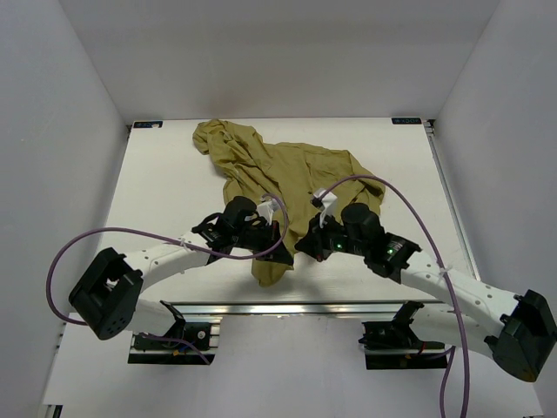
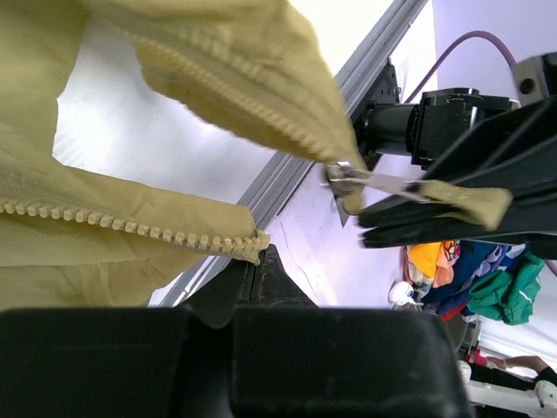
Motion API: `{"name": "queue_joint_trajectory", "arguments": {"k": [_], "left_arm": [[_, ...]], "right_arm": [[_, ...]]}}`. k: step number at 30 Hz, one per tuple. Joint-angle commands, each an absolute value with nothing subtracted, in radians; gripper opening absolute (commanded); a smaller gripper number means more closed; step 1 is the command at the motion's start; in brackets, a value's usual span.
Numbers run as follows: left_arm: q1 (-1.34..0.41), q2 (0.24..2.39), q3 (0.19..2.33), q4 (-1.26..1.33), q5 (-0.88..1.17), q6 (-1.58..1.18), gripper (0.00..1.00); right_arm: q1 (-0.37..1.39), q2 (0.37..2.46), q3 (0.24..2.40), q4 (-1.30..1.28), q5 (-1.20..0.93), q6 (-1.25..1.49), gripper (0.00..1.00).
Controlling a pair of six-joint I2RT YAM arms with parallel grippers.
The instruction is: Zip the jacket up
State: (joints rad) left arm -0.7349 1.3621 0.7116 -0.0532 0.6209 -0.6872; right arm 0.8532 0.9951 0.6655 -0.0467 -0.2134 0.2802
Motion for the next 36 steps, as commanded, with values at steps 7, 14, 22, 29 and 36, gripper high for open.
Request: {"name": "queue_joint_trajectory", "arguments": {"k": [7, 14, 22, 29, 36], "left_arm": [[-0.733, 1.299, 0.706, -0.094, 0.612, -0.681, 0.0], [-0.732, 1.325, 0.719, -0.175, 0.633, -0.638, 0.0], [-0.736, 1.38, 0.73, -0.337, 0.749, -0.546, 0.3], [-0.755, 1.425, 0.827, -0.563, 0.706, -0.46, 0.98], [-0.756, 1.411, 0.887, -0.589, 0.588, -0.503, 0.98]], "right_arm": [[0.857, 1.011, 0.657, -0.115, -0.31, 0.262, 0.0], [0.864, 0.973, 0.49, -0.258, -0.426, 0.279, 0.0], [0.903, 1.068, 0.469, -0.316, -0.428, 0.319, 0.36], [0.905, 0.96, 0.564, -0.497, -0.244, 0.337, 0.61], [0.904, 0.972, 0.594, -0.465, -0.14, 0.387, 0.61]]}}
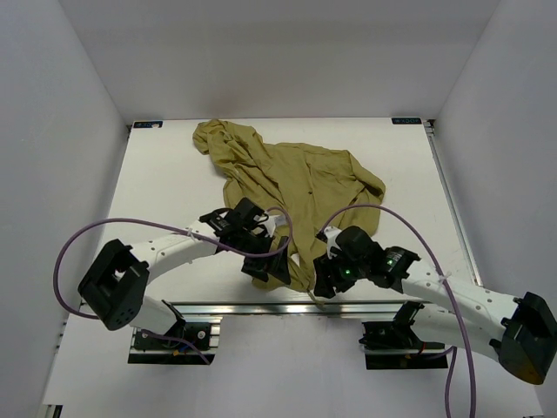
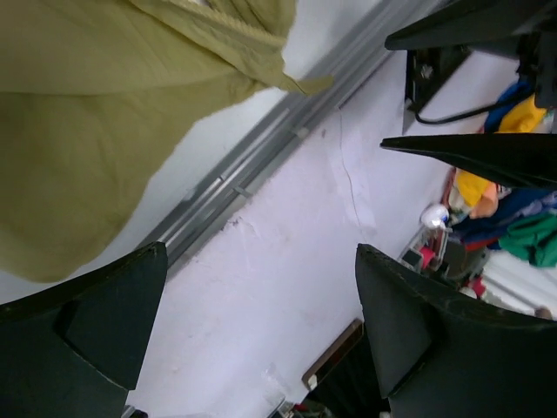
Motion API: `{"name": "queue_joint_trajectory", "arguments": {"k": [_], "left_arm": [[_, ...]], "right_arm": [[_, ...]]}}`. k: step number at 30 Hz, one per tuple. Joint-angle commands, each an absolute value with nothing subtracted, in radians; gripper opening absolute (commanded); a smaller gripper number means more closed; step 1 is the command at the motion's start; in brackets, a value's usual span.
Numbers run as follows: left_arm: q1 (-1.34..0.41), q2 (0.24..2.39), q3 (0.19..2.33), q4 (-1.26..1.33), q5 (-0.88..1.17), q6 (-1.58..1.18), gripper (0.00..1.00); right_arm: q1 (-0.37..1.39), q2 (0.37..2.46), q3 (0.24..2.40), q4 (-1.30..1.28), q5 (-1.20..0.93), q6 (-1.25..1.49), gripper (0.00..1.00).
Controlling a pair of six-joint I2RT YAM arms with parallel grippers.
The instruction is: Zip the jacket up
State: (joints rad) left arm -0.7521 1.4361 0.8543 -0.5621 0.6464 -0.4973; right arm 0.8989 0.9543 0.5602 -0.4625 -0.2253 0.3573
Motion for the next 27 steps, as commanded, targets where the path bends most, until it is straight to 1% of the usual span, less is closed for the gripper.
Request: {"name": "queue_joint_trajectory", "arguments": {"k": [1, 6, 8, 10, 11, 12, 15, 16, 18, 20, 22, 27], "left_arm": [[-0.755, 1.417, 0.879, -0.577, 0.577, -0.532, 0.98], [-0.753, 1.54, 0.851, -0.523, 0.497, -0.571, 0.98], [-0.741, 1.568, 0.838, -0.435, 0.506, -0.592, 0.98], [-0.717, 1.614, 0.848, -0.402, 0.499, -0.607, 0.98], [-0.701, 1.63, 0.879, -0.432, 0.477, -0.61, 0.98], [-0.66, 1.663, 0.891, -0.458, 0.436, -0.617, 0.89], [-0.588, 1.683, 0.861, -0.48, 0.426, -0.618, 0.79], [-0.539, 1.686, 0.848, -0.485, 0.411, -0.615, 0.76], [-0.509, 1.684, 0.838, -0.502, 0.382, -0.604, 0.76], [-0.503, 1.686, 0.86, -0.56, 0.292, -0.58, 0.76], [-0.502, 1.683, 0.89, -0.598, 0.246, -0.565, 0.76], [-0.502, 1.669, 0.911, -0.604, 0.25, -0.546, 0.77]], "right_arm": [[0.904, 0.98, 0.595, -0.44, -0.123, 0.399, 0.61], [0.904, 1.048, 0.606, -0.394, -0.019, 0.411, 0.61], [0.902, 1.066, 0.604, -0.367, -0.006, 0.416, 0.6], [0.902, 1.089, 0.603, -0.344, 0.025, 0.416, 0.6], [0.9, 1.101, 0.603, -0.324, 0.025, 0.416, 0.6], [0.9, 1.107, 0.601, -0.315, 0.026, 0.416, 0.6], [0.899, 1.134, 0.597, -0.281, 0.029, 0.416, 0.6], [0.896, 1.14, 0.595, -0.275, 0.025, 0.417, 0.6], [0.894, 1.164, 0.6, -0.247, 0.011, 0.414, 0.6], [0.891, 1.195, 0.607, -0.223, -0.023, 0.414, 0.6], [0.891, 1.219, 0.617, -0.204, -0.029, 0.417, 0.6], [0.891, 1.302, 0.653, -0.196, -0.069, 0.402, 0.58]]}}
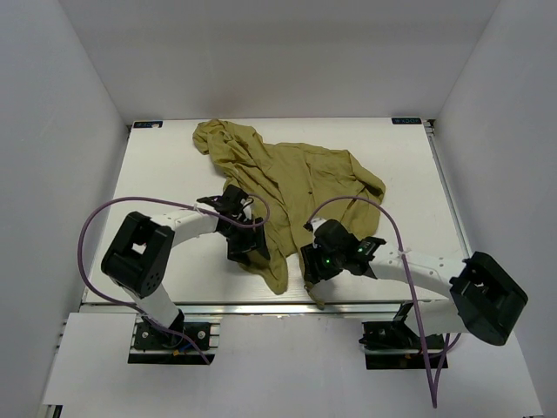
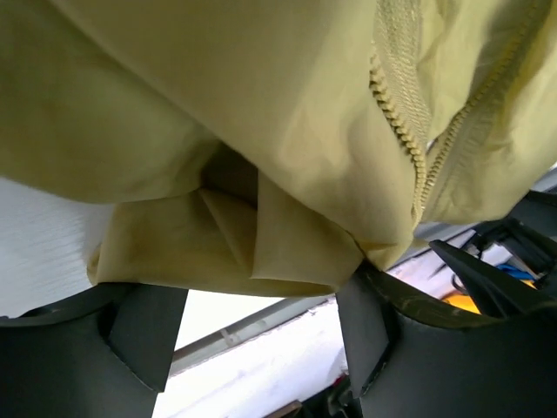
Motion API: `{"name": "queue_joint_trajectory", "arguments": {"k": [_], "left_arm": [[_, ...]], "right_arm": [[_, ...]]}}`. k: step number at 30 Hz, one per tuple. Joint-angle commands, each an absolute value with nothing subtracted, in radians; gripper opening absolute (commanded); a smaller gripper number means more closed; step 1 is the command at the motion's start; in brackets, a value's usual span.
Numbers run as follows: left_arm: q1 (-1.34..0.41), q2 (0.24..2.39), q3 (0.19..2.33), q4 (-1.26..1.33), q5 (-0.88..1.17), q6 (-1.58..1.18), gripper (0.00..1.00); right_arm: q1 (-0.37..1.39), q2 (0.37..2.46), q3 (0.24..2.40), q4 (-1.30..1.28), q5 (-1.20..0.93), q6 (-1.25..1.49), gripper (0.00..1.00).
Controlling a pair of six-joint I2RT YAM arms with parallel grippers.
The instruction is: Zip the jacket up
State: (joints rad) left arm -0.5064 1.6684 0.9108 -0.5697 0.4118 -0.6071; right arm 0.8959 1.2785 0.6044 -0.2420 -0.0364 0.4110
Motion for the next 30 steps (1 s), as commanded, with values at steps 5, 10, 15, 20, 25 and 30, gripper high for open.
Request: {"name": "queue_joint_trajectory", "arguments": {"k": [5, 10, 15, 20, 25, 30], "left_arm": [[-0.502, 1.626, 0.925, -0.626, 0.249, -0.537, 0.85], [-0.502, 1.566, 0.939, -0.675, 0.25, -0.517, 0.98], [-0.503, 1.484, 0.943, -0.733, 0.284, -0.482, 0.98], [-0.509, 1.436, 0.943, -0.772, 0.317, -0.453, 0.98], [-0.603, 1.428, 0.962, -0.72, 0.374, -0.434, 0.98], [-0.748, 1.529, 1.012, -0.699, 0.405, -0.425, 0.98]], "right_arm": [[0.89, 1.321, 0.641, -0.193, -0.115, 0.405, 0.49], [0.89, 1.347, 0.626, -0.184, -0.14, 0.411, 0.49], [0.89, 1.365, 0.624, -0.178, -0.14, 0.419, 0.44], [0.89, 1.371, 0.617, -0.178, -0.137, 0.428, 0.25], [0.89, 1.35, 0.603, -0.164, -0.14, 0.429, 0.11], [0.89, 1.344, 0.595, -0.16, -0.138, 0.433, 0.0]]}}
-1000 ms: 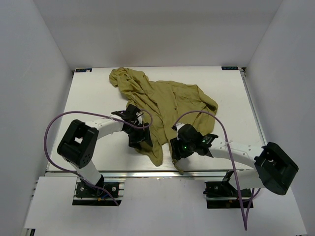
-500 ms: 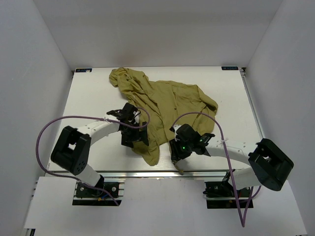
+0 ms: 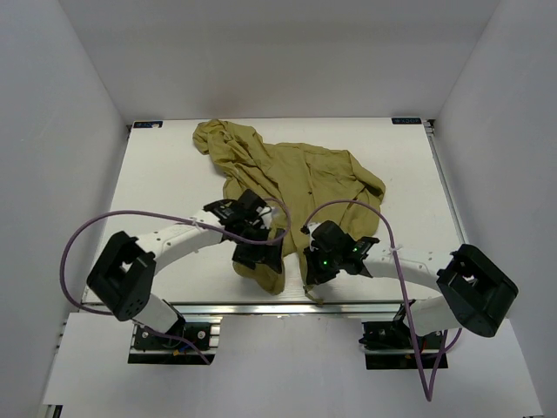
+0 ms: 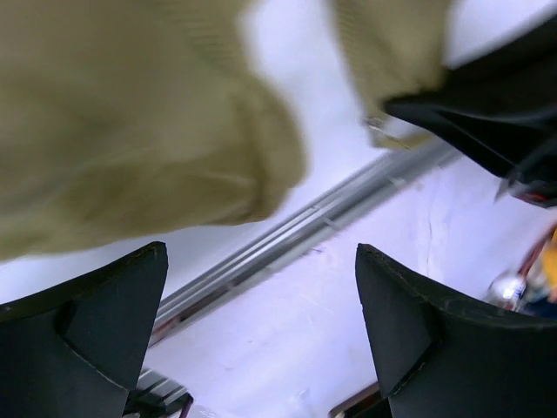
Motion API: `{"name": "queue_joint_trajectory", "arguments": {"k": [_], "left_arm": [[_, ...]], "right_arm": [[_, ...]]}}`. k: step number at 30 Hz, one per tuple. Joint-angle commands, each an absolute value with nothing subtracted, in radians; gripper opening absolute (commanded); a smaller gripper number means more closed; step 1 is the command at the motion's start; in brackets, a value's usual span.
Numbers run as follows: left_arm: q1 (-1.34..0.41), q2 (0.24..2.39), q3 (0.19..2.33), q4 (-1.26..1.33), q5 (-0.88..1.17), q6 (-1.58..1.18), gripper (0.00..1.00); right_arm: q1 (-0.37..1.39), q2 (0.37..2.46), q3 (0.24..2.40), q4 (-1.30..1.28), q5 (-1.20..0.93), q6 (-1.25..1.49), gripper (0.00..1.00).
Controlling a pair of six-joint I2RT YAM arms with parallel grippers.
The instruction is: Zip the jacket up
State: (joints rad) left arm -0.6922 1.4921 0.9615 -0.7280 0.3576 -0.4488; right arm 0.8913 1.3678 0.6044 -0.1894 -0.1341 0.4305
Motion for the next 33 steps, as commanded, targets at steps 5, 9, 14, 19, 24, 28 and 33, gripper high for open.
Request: {"name": "queue_joint_trajectory", "arguments": {"k": [5, 9, 14, 19, 24, 28, 33], "left_arm": [[-0.798, 1.585, 1.012, -0.677, 0.379, -0.449, 0.98], [-0.833, 1.621, 1.017, -0.669, 0.298, -0.48, 0.92], [-0.894, 1.667, 1.06, -0.727, 0.2, -0.553, 0.82], [-0.923, 1.661, 1.049, -0.77, 0.114, -0.633, 0.76], [-0.976, 1.673, 1.074, -0.819, 0.029, -0.732, 0.75], [-1.015, 1.706, 1.138, -0.864, -0.038, -0.814, 0.72], [-1.032, 1.723, 1.132, -0.867, -0.064, -0.844, 0.7]], "right_arm": [[0.887, 1.315, 0.58, -0.155, -0.129, 0.445, 0.0], [0.885, 1.298, 0.572, -0.155, -0.124, 0.449, 0.0], [0.882, 1.278, 0.565, -0.158, -0.12, 0.46, 0.0], [0.882, 1.264, 0.557, -0.16, -0.109, 0.465, 0.0], [0.882, 1.261, 0.557, -0.164, -0.098, 0.471, 0.0], [0.881, 1.233, 0.545, -0.173, -0.061, 0.492, 0.0], [0.882, 1.206, 0.532, -0.176, -0.055, 0.494, 0.0]]}}
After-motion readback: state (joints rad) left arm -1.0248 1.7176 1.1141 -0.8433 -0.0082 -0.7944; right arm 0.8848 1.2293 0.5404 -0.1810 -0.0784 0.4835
